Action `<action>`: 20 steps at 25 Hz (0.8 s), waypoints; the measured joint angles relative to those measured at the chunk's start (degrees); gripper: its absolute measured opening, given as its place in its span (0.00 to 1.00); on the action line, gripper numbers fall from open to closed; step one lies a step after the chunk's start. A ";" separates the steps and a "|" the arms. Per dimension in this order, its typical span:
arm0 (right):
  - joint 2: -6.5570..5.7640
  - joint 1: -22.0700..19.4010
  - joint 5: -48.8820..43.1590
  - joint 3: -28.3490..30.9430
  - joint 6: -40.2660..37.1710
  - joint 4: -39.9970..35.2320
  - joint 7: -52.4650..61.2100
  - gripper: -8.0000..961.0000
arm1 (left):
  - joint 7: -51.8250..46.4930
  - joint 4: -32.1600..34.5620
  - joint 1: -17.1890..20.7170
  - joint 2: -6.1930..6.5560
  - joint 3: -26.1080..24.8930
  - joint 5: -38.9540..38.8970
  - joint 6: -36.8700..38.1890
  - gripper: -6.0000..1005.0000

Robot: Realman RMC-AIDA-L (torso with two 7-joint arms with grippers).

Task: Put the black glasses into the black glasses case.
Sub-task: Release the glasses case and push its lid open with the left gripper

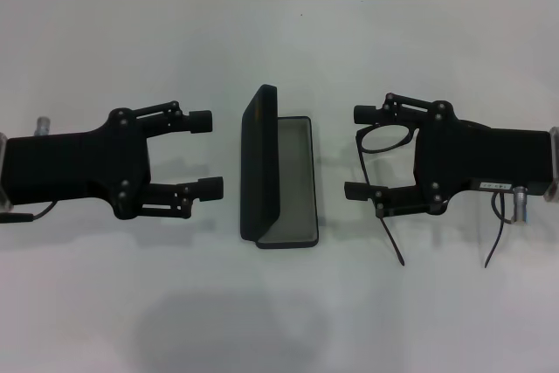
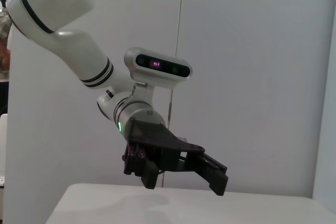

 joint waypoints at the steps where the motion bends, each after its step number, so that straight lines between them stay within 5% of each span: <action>1: 0.00 0.00 0.00 0.00 -0.01 0.05 -0.17 0.91 | 0.13 0.12 0.08 -0.02 0.00 -0.02 -0.01 0.89; 20: -0.25 -0.53 1.75 0.61 0.40 0.03 -2.13 0.91 | 1.91 0.27 0.66 -1.84 -0.03 -5.19 -1.74 0.89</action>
